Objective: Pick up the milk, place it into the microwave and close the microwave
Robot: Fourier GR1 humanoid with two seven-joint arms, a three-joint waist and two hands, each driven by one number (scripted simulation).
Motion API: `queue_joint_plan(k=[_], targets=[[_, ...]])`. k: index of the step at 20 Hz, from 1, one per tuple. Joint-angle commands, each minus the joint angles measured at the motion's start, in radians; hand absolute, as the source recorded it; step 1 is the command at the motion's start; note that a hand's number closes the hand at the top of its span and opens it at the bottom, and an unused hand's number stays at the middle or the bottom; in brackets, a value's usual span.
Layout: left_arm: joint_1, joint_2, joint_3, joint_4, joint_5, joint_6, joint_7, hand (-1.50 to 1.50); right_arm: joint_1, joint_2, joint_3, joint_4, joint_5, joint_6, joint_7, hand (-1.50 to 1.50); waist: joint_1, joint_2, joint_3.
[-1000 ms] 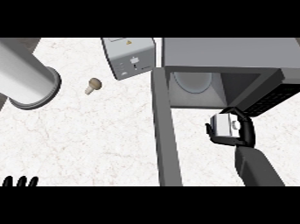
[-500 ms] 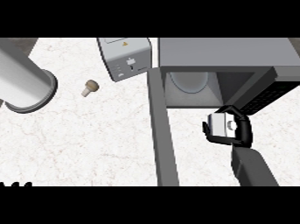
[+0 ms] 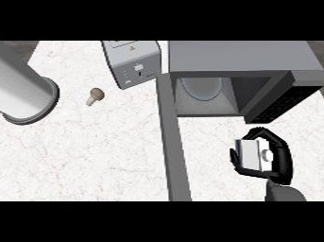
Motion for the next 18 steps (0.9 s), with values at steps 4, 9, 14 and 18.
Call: queue_joint_plan(k=[4, 9, 14, 18], targets=[[0.036, -0.010, -0.010, -0.024, -0.009, 0.024, -0.004, -1.50, 0.137, 0.032, 0.104, -0.294, -0.168, 0.124, 0.169, 1.50, 0.009, 0.003, 0.001], [0.062, -0.026, -0.065, 0.016, -0.064, 0.023, -0.059, -1.50, 0.164, 0.033, 0.230, -0.426, -0.228, 0.022, 0.253, 1.50, 0.019, 0.005, 0.002], [-0.008, 0.023, 0.057, 0.019, 0.053, -0.002, -0.011, -1.50, 0.073, 0.033, 0.244, -0.376, -0.134, -0.092, 0.266, 1.50, 0.020, 0.008, 0.002], [0.050, 0.026, 0.047, 0.036, 0.056, -0.037, -0.072, -1.50, -0.101, 0.033, 0.253, -0.251, -0.096, -0.174, 0.340, 1.50, 0.033, 0.009, 0.002]])
